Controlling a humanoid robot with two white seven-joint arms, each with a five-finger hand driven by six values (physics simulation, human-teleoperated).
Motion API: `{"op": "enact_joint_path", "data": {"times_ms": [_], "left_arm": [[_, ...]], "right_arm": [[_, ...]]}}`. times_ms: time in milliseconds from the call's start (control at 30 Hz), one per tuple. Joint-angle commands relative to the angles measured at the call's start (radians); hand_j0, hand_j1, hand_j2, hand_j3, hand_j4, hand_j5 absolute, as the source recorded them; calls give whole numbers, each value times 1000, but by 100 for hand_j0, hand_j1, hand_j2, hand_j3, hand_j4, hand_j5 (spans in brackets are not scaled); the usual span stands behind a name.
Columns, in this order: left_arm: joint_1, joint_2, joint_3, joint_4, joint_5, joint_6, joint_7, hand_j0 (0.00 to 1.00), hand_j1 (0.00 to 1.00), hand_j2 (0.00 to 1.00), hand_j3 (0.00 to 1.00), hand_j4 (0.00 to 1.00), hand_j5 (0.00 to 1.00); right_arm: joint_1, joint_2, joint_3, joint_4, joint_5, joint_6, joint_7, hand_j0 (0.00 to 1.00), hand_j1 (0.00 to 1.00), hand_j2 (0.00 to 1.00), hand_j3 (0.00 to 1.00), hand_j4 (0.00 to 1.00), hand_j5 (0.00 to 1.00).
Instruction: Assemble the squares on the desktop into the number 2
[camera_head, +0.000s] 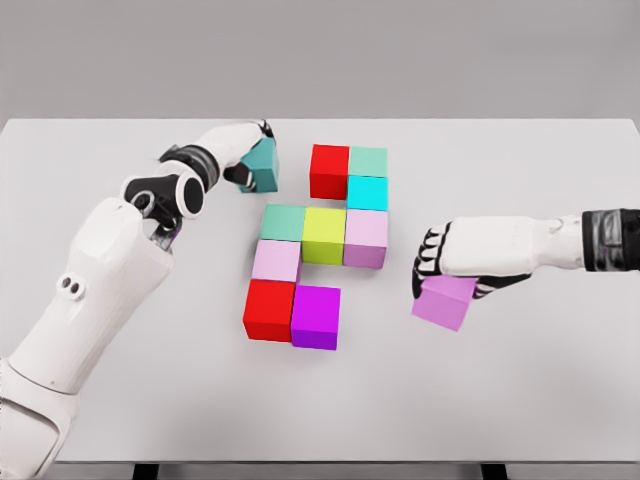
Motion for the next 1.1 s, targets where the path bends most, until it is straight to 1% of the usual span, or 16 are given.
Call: {"op": "enact_joint_path", "data": {"times_ms": [0,67,133,167,267,367,400,567,733,800,900,1000,1067], "left_arm": [[0,-31,-1,14,-27,-2,2,33,33,33,33,33,33],[-11,-57,-1,37,-55,-2,2,33,33,33,33,33,33],[-23,-71,-3,65,-55,-6,2,33,33,33,33,33,33],[-31,-74,-3,74,-55,-7,2,33,33,33,33,33,33],[-54,-87,-8,121,-53,-13,2,33,33,33,33,33,33],[-58,-88,-11,124,-52,-15,2,33,33,33,33,33,33],[-61,-88,-23,129,-52,-13,2,33,33,33,33,33,33],[-75,-94,-24,138,-52,-16,2,33,33,33,33,33,33],[-87,-94,-24,140,-56,-16,2,33,33,33,33,33,33],[-87,-96,-24,144,-87,-18,2,33,33,33,33,33,33],[-87,-104,-24,144,-93,-18,2,33,33,33,33,33,33],[-87,-111,-32,150,-105,-61,2,33,33,33,33,33,33],[-87,-117,-32,178,-109,-96,2,33,33,33,33,33,33]], "right_arm": [[0,23,2,0,-5,1,-1,51,51,51,51,51,51],[-3,54,5,0,1,1,-1,51,51,51,51,51,51],[-5,69,13,0,7,1,-1,51,51,51,51,51,51],[-15,72,28,0,7,1,-1,51,51,51,51,51,51],[-46,104,78,0,59,1,-1,52,52,52,52,52,52],[-52,117,107,0,99,1,-1,52,52,52,52,52,52],[-57,124,114,0,102,1,-1,52,52,52,52,52,52],[-92,161,170,0,104,1,-1,52,52,52,52,52,52],[-100,173,179,0,106,1,-1,52,52,52,52,52,52],[-103,173,179,0,119,1,-1,52,52,52,52,52,52],[-120,177,179,0,142,1,-1,52,52,52,52,52,52],[-121,184,179,0,148,1,-1,53,53,53,53,53,53],[-123,189,191,0,150,1,-1,53,53,53,53,53,53]]}}
